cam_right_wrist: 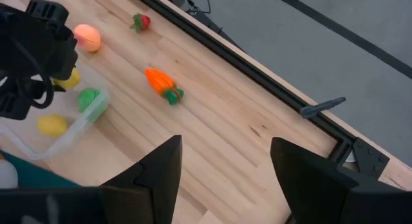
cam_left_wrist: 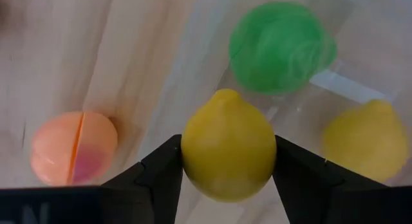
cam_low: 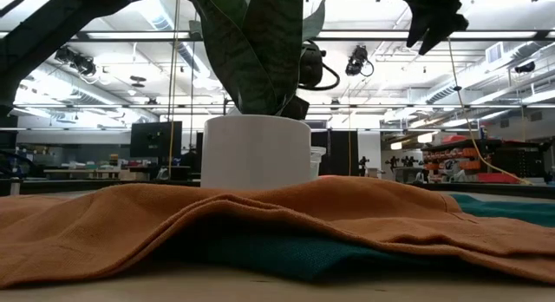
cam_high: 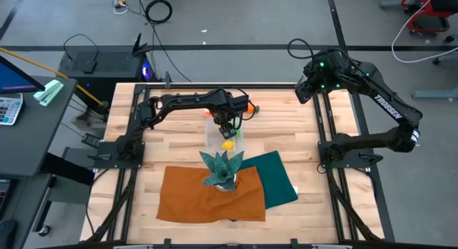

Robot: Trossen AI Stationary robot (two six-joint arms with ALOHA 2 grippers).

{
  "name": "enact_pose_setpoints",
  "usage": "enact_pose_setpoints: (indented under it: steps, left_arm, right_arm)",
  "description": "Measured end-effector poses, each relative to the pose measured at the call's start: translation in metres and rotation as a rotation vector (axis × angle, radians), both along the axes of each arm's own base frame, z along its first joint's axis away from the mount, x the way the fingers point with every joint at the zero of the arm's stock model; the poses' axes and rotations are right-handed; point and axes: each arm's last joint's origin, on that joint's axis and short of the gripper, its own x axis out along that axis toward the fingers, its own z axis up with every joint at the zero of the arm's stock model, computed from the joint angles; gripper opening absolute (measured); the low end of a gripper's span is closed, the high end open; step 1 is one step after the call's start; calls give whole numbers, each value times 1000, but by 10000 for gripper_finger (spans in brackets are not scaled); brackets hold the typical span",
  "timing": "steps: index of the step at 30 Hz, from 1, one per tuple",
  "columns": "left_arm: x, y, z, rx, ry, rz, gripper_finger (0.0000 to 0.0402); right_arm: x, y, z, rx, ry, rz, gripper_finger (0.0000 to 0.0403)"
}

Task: Pick and placing Produce into tupperware
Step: Put the yellow lemon into the transparent bin, then put the orange peach into the transparent bin

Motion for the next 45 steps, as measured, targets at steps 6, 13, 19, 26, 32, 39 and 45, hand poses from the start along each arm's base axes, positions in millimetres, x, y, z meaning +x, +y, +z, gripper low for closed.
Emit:
enact_pose_setpoints:
  steps: [6,13,19,26,32,39,45]
  left_arm:
    - [4,-9,0,1,-16,14,227]
    - [6,-17,0,2,-22,-13,226]
    - [9,-19,1,4,-43,6,258]
    - [8,-18,1,4,-43,6,280]
    - [5,-18,16,12,-74,8,275]
    - [-10,-1,44,22,-133,75,266]
    - [-26,18,63,-7,-161,174,264]
  right_arm:
    - [0,0,0,1,-1,-1,204]
    - [0,0,0,0,0,0,204]
    - [0,0,0,0,1,1,204]
    - [0,0,0,-6,7,11,204]
    - [0,0,0,-9,10,17,204]
    - [0,0,0,-9,10,17,204]
    - [0,0,0,-9,10,17,204]
